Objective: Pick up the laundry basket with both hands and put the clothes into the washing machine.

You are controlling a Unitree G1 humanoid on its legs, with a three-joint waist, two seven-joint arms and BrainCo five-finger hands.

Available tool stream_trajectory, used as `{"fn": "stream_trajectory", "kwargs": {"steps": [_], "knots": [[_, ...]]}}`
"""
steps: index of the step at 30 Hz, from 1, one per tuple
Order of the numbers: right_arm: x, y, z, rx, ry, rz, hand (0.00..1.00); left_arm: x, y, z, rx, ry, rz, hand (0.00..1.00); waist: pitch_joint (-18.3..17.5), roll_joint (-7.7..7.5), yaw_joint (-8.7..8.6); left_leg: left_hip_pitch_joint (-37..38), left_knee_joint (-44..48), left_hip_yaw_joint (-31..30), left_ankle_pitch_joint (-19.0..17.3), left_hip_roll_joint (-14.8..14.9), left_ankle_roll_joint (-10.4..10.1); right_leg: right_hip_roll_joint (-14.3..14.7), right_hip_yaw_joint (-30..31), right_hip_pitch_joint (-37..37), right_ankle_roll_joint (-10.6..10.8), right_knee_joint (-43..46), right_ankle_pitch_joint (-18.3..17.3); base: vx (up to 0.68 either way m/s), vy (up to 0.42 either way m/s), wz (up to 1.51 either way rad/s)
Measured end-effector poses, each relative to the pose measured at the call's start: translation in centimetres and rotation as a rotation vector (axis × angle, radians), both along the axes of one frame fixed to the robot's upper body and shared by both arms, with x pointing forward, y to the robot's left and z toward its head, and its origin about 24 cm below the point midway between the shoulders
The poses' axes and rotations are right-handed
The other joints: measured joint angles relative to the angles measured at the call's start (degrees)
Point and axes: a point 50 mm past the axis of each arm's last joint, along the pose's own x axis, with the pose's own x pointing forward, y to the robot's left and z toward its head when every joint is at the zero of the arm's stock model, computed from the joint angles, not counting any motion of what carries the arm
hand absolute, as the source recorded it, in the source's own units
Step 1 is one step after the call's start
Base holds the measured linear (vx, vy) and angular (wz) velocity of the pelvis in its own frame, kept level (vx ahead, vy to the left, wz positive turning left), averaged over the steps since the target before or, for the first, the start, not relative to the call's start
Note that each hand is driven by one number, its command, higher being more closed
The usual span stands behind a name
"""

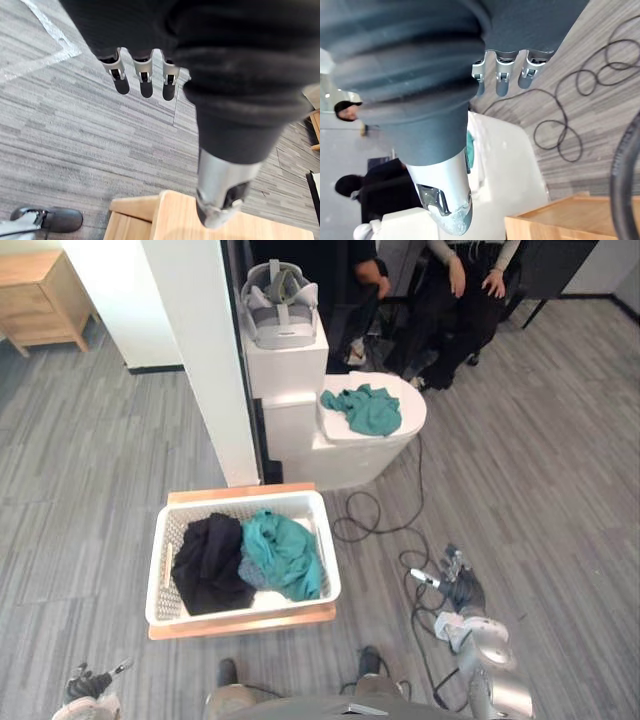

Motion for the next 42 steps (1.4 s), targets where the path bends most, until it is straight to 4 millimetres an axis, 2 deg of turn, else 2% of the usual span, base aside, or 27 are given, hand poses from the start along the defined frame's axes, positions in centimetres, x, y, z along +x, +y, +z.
{"fn": "stream_trajectory", "kwargs": {"steps": [3,6,10,14,19,21,25,29,31,35,38,40,42], "knots": [[0.8,-0.4,1.2,-0.051,-0.030,0.078,0.00,0.5,1.9,1.2,0.056,0.009,-0.034,0.00,0.62,1.06,0.10,-0.37,0.01,0.00,0.00,0.07,-0.01,0.08,-0.01,-0.33,-0.02,-0.12,0.02,0.00,0.000,0.00],[2.5,-0.5,2.6,-0.097,-0.065,0.159,0.00,1.3,4.1,2.8,0.105,0.009,-0.064,0.00,0.64,1.08,0.05,-1.59,0.07,0.81,0.08,0.07,-0.09,0.09,0.53,-2.15,-0.31,-0.14,0.69,-0.02,-0.005,-0.12],[5.9,-0.6,5.5,-0.151,-0.153,0.234,0.00,4.7,6.9,5.9,0.182,-0.056,-0.108,0.00,0.91,1.34,-0.28,-1.59,0.27,0.98,0.22,0.02,-0.04,0.13,1.02,-2.22,-0.36,-0.46,1.40,-0.01,-0.007,-0.05],[8.1,-0.1,4.7,-0.133,-0.103,0.251,0.00,7.5,8.0,7.6,0.191,-0.103,-0.140,0.00,1.70,2.05,0.15,-1.64,0.86,0.99,0.21,0.07,-0.04,0.07,1.03,-2.18,-0.35,-0.19,1.44,-0.02,-0.004,0.00],[9.4,0.6,4.8,-0.133,-0.094,0.275,0.00,9.7,7.9,8.3,0.194,-0.096,-0.202,0.00,3.28,3.02,1.16,-2.35,0.96,1.52,0.26,0.18,-0.04,0.14,1.55,-3.34,-0.38,0.05,1.46,-0.04,-0.010,-0.05],[10.4,0.8,5.7,-0.140,-0.121,0.273,0.00,9.5,8.1,8.4,0.197,-0.067,-0.207,0.00,4.18,2.84,1.00,-2.91,0.88,1.93,0.55,0.19,-0.01,0.24,2.10,-4.25,-0.68,0.06,2.03,-0.01,-0.009,-0.10],[11.6,1.3,7.0,-0.141,-0.164,0.260,0.00,10.5,7.8,8.4,0.194,-0.059,-0.231,0.00,5.35,2.02,1.32,-3.71,0.92,3.03,0.69,0.30,-0.20,0.42,3.64,-6.44,-0.85,0.93,2.16,-0.01,-0.008,-0.13],[12.6,1.6,6.8,-0.126,-0.137,0.237,0.00,11.8,7.4,8.6,0.180,-0.070,-0.235,0.00,6.54,1.62,1.28,-3.99,0.91,3.46,0.84,0.53,-0.24,0.71,4.20,-7.35,-1.09,1.18,2.34,-0.01,-0.012,-0.12],[13.2,2.3,7.4,-0.133,-0.152,0.249,0.00,12.7,7.3,9.0,0.186,-0.088,-0.226,0.00,7.57,1.47,1.50,-4.33,0.92,4.50,0.90,0.57,-0.27,0.79,5.45,-8.97,-1.09,2.13,2.34,-0.03,-0.007,-0.19],[15.0,3.9,8.3,-0.127,-0.160,0.267,0.00,15.6,6.7,10.5,0.203,-0.151,-0.197,0.00,10.04,1.05,1.44,-5.85,0.88,4.86,1.80,1.04,-0.67,1.41,6.44,-11.32,-1.69,2.93,2.78,-0.06,-0.020,-0.08],[15.8,4.8,9.1,-0.130,-0.178,0.268,0.00,18.3,5.5,11.6,0.228,-0.202,-0.209,0.00,11.63,0.80,1.32,-6.67,0.74,4.82,2.47,1.45,-0.93,1.83,6.52,-12.26,-2.05,3.01,3.25,-0.05,-0.024,-0.02],[16.4,5.3,9.2,-0.120,-0.172,0.253,0.00,20.3,4.0,12.1,0.219,-0.258,-0.214,0.00,12.55,0.56,1.46,-6.95,0.52,5.05,2.79,1.74,-0.97,2.19,6.66,-12.94,-2.23,3.15,3.39,-0.04,-0.020,-0.07],[16.6,5.8,9.4,-0.136,-0.169,0.270,0.00,21.1,3.1,12.0,0.220,-0.270,-0.204,0.00,12.79,0.52,1.24,-7.50,-0.05,5.39,3.26,1.74,-0.97,2.23,6.79,-14.06,-2.35,3.33,3.56,-0.02,-0.011,-0.06]]}}
